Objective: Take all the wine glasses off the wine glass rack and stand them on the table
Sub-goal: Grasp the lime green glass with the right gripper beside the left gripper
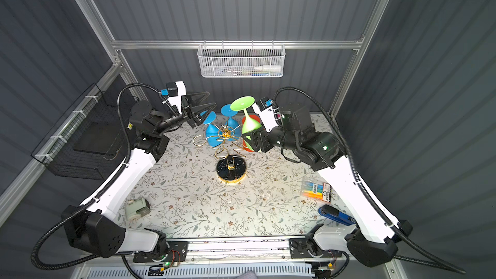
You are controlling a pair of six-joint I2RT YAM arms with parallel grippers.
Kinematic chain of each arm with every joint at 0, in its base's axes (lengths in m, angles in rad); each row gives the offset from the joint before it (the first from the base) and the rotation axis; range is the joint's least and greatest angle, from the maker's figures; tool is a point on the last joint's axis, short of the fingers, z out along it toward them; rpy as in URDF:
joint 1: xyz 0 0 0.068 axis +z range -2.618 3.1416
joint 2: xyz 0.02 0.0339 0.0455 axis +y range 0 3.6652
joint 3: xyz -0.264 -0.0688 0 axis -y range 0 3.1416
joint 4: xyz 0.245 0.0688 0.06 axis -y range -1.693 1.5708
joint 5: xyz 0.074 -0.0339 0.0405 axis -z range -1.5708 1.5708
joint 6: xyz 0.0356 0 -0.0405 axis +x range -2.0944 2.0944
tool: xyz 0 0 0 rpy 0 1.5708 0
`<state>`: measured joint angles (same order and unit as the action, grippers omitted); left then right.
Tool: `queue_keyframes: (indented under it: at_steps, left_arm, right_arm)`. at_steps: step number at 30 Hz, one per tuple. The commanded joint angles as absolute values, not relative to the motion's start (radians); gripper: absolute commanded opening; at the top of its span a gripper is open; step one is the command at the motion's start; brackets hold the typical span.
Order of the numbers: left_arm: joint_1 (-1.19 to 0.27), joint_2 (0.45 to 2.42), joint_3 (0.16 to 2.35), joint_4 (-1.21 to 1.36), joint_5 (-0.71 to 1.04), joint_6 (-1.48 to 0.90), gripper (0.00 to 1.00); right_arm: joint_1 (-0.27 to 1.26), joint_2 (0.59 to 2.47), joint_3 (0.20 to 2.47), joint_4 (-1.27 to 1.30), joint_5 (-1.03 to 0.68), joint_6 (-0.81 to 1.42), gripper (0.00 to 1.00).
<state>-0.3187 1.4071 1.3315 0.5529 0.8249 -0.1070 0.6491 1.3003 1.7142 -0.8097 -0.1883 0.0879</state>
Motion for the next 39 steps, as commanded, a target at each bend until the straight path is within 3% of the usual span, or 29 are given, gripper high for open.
queue_keyframes:
  at_steps: [1,13,29,39]
  left_arm:
    - [-0.329,1.427,1.347,0.708,0.940,0.066,0.56]
    - [-0.375,1.451,1.367,0.660,1.002,0.307,0.54]
    - [-0.420,1.474,1.396,0.652,0.941,0.388,0.52]
    - [-0.445,1.483,1.405,0.597,0.935,0.438,0.40]
  right_arm:
    - [0.653,1.327,1.762,-0.880,-0.215,0.110,0.61]
    - [0.653,1.395,1.823,-0.890,-0.248,0.119,0.59]
    - [0.659,1.440,1.839,-0.874,-0.302,0.137,0.57]
    - [0.675,1.446,1.831,-0.881,-0.304,0.141,0.57]
